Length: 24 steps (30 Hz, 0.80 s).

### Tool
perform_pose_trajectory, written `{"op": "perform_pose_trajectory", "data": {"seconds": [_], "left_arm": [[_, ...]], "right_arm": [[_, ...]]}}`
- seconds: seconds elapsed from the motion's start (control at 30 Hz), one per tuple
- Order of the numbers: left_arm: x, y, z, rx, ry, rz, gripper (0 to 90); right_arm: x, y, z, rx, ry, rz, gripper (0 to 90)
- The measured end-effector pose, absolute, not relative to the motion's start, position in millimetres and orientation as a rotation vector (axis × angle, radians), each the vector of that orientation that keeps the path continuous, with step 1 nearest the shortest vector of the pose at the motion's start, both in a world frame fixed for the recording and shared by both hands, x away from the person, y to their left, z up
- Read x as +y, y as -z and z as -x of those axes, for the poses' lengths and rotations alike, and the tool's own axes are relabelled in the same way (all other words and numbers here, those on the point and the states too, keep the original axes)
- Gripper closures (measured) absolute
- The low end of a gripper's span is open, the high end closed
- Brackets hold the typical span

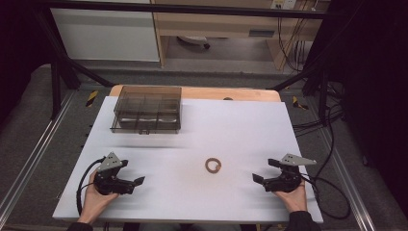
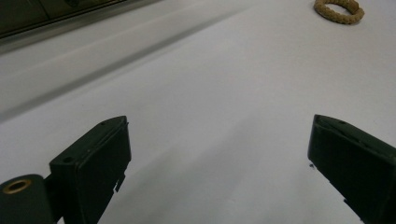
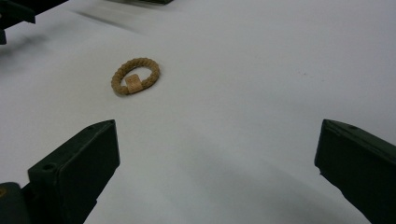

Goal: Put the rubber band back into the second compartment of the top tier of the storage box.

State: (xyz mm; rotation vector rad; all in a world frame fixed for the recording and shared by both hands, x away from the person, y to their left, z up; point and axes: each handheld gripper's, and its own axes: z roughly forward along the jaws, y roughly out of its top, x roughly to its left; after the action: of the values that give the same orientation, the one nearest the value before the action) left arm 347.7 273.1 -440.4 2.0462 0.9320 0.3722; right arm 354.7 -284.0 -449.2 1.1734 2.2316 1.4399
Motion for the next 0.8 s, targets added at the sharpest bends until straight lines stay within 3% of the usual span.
{"op": "perform_pose_trajectory", "data": {"seconds": [0.8], "left_arm": [[239,427,-355,0.909,-0.353,-2.033,7.1]], "right_arm": [[-285,449,-355,2.237,-1.408,-1.166,0.7]]}}
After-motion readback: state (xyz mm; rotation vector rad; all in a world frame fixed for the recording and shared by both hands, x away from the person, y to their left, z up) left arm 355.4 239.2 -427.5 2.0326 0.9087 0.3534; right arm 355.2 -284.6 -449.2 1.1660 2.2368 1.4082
